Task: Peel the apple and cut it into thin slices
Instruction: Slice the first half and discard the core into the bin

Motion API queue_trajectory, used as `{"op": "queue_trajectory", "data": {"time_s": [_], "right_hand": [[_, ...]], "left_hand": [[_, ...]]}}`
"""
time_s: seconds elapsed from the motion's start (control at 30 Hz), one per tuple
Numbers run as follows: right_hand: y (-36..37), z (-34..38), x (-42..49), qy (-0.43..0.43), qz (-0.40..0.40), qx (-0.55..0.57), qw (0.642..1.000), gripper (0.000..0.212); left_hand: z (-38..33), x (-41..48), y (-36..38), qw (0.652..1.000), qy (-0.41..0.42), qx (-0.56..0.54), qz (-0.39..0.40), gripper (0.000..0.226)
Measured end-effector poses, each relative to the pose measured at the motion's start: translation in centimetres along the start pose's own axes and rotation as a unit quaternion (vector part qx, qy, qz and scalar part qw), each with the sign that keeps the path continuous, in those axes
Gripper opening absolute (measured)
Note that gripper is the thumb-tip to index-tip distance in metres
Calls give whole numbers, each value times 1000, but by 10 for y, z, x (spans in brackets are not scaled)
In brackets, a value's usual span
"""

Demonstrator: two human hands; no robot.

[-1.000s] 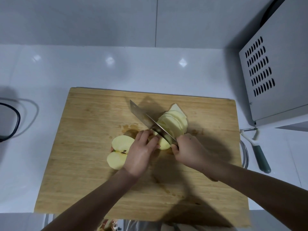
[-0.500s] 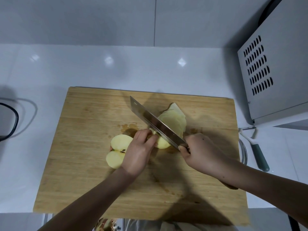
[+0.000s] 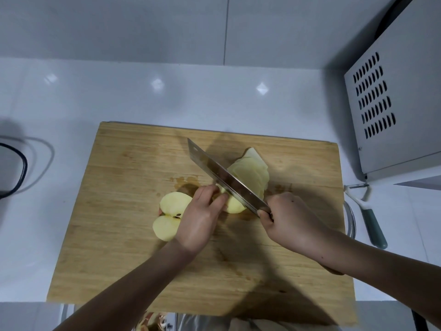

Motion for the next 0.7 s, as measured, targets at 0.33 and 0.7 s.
{"op": "queue_trajectory", "data": {"time_s": [0.33, 0.7], "right_hand": [[24, 1, 37, 16, 14, 28, 999, 25], [2, -5, 0, -2, -21, 30, 999, 25]], "left_hand": [[5, -2, 5, 1000, 3, 1, -10, 22], [2, 0, 1, 1000, 3, 4, -1, 23]]}}
Point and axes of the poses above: each hand's wrist, its own x-axis towards the middle knuckle, its own y-axis out of the palm, z = x × y, the point moved 5 cm from there along x, towards the middle knuckle, and after that the axes turned 11 degrees about z, right-handed, at the moved point
